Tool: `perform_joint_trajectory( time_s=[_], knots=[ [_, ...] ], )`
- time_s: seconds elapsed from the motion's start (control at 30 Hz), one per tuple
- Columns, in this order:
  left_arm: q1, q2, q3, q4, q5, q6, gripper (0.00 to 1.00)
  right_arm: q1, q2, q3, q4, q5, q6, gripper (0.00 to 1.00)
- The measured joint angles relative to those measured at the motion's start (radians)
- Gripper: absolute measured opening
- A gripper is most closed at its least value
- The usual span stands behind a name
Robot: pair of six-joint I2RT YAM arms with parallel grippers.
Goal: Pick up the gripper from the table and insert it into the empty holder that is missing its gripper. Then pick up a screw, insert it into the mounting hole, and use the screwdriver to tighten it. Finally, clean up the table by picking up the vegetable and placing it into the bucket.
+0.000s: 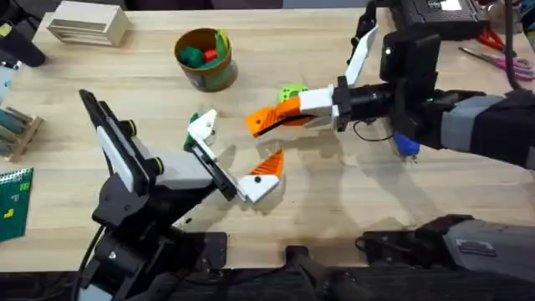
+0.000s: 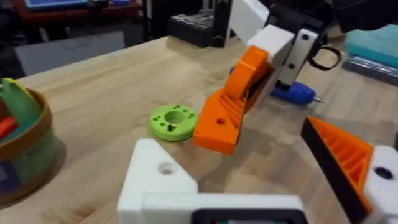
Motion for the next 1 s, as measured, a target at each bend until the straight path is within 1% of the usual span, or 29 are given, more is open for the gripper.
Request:
perform_joint_trajectory(
  time_s=[0.2,0.33,0.37,0.57,0.67,0.83,1.0],
  knots=[
    [0.0,0.0,0.0,0.001,0.092,-0.034,0.987,0.041,0.0,0.0,0.004,-0.019,0.044,0.019],
    [0.0,0.0,0.0,0.001,0.121,-0.04,0.987,0.064,0.0,0.0,0.017,-0.019,0.072,0.019],
    [0.0,0.0,0.0,0.001,0.131,-0.043,0.987,0.077,0.0,0.0,0.047,-0.019,0.093,0.019],
    [0.0,0.0,0.0,0.001,0.137,-0.044,0.987,0.108,0.0,0.0,0.081,-0.014,0.127,0.019],
    [0.0,0.0,0.0,0.001,0.138,-0.044,0.987,0.129,0.013,0.0,0.138,-0.011,0.152,0.019],
    [0.004,0.0,0.0,0.001,0.129,-0.043,0.987,0.15,0.066,-0.001,0.278,-0.009,0.219,0.019],
    [0.005,0.0,0.0,-0.002,0.128,-0.057,0.987,0.153,0.122,0.001,0.32,-0.016,0.29,0.018]
  ],
)
